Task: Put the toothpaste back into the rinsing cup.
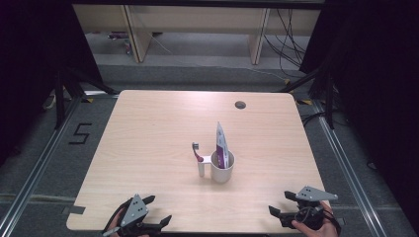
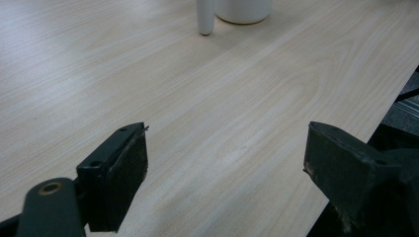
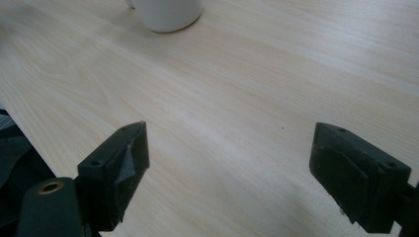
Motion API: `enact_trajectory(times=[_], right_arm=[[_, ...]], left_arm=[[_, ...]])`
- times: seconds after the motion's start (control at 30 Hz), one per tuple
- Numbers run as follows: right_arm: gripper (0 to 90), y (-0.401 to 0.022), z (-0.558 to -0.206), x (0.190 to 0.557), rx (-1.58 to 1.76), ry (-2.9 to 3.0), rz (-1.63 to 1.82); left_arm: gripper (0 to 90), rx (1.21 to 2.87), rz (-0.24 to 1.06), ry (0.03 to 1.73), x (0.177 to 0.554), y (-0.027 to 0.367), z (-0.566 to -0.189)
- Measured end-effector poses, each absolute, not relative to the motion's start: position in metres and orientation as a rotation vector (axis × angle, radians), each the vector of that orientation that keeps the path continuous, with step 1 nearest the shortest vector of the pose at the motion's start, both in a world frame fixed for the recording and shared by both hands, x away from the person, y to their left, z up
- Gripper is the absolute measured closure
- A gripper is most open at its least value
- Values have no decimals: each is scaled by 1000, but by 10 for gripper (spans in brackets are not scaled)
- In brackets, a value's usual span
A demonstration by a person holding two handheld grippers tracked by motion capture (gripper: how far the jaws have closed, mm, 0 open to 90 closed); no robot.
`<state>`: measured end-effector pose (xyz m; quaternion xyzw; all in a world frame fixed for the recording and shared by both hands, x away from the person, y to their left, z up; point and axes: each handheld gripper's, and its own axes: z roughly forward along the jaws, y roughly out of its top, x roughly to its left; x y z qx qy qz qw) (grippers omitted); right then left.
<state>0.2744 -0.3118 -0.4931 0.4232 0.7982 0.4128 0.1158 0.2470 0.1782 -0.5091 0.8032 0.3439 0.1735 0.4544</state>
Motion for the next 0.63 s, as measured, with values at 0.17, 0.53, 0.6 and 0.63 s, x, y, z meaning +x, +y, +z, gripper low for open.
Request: enact_trajectory(times=[0.17, 0.53, 0.6, 0.63], right_arm=[[165, -314, -494, 273, 1221, 2323, 1196], [164, -315, -496, 273, 1230, 2323, 1208], [165, -315, -496, 272, 1245, 2323, 1209], [165, -315, -495, 273, 1226, 2323, 1197]], left_arm=[[165, 1984, 428, 849, 247, 178, -509], [165, 1985, 428, 849, 247, 178, -509], [165, 2000, 432, 842, 247, 179, -509], [165, 1997, 432, 843, 247, 179, -509]])
